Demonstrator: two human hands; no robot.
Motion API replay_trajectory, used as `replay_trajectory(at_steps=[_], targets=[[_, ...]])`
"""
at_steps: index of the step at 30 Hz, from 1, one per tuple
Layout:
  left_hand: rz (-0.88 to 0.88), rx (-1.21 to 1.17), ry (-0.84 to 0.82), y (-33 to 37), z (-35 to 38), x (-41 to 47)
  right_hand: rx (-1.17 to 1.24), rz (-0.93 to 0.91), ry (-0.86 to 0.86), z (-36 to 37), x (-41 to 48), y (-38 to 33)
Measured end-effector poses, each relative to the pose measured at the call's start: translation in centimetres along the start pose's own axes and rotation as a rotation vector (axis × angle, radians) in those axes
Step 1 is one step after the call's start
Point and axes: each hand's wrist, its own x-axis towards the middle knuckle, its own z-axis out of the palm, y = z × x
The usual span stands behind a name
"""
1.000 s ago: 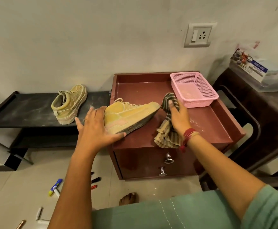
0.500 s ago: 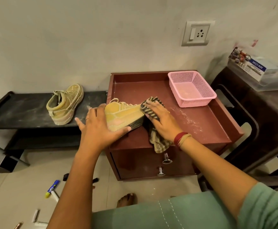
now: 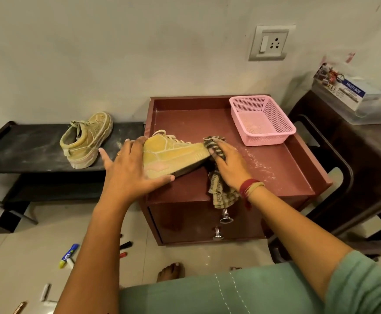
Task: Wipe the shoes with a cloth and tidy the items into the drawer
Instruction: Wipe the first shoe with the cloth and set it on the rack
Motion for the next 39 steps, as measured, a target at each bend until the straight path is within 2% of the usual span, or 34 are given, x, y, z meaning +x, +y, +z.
replay_trajectory(at_steps=[1,4,5,6,9,11,12,14,16,19,20,23,24,27,28,31,32,35,36,39], targets=[[0.004,-0.002,0.000,-0.1,-0.1,0.0,-0.005,-0.014,0.003,0.1,-0.3,-0.1],[0.000,-0.030,-0.005,-0.5,-0.2,0.2,-0.034,-0.252,-0.125,0.4,-1.3,-0.2],[-0.004,-0.039,-0.010,-0.5,-0.2,0.3,-0.010,-0.260,-0.136,0.5,-1.1,0.1],[-0.004,-0.047,-0.014,-0.5,-0.2,0.3,0.067,-0.185,-0.113,0.3,-0.8,0.5],[0.005,-0.070,-0.020,-0.5,-0.1,0.3,0.395,0.202,-0.011,-0.6,0.4,1.4],[0.025,-0.087,-0.038,-0.6,-0.1,0.4,0.550,0.328,0.111,-1.3,0.9,1.6],[0.033,-0.097,-0.048,-0.7,-0.1,0.4,0.550,0.322,0.194,-1.7,1.1,1.5],[0.042,-0.101,-0.055,-0.8,0.0,0.6,0.484,0.198,0.275,-2.0,1.0,0.8],[0.038,-0.107,-0.056,-0.9,0.0,0.7,0.397,-0.020,0.160,-1.6,0.2,0.4],[0.031,-0.129,-0.050,-1.0,0.0,0.7,0.015,-0.320,-0.124,0.0,-1.3,1.6],[0.032,-0.136,-0.049,-0.9,0.0,0.7,-0.023,-0.312,-0.143,0.3,-1.1,2.4],[0.033,-0.157,-0.040,-0.9,0.1,0.7,0.130,-0.018,-0.049,-0.1,-0.5,3.4],[0.036,-0.157,-0.038,-0.9,0.1,0.7,0.136,-0.013,-0.051,-0.2,-0.7,3.3],[0.039,-0.164,-0.035,-1.1,0.2,0.8,0.081,-0.256,-0.111,-0.1,-1.2,2.5],[0.036,-0.168,-0.035,-1.0,0.1,0.8,0.084,-0.271,-0.112,-0.2,-1.1,2.3],[0.041,-0.171,-0.029,-1.0,0.2,0.7,0.183,0.006,-0.048,-0.8,-0.3,2.5],[0.042,-0.166,-0.026,-1.0,0.2,0.6,0.169,0.005,-0.036,-0.9,-0.5,2.3],[0.037,-0.160,-0.011,-0.9,0.2,0.5,0.067,-0.246,-0.111,-0.7,-1.5,1.9],[0.034,-0.160,-0.009,-0.9,0.2,0.5,0.073,-0.257,-0.135,-0.5,-1.6,1.9],[0.034,-0.167,-0.004,-0.8,0.1,0.5,0.283,0.033,-0.087,-0.9,-0.8,2.7]])
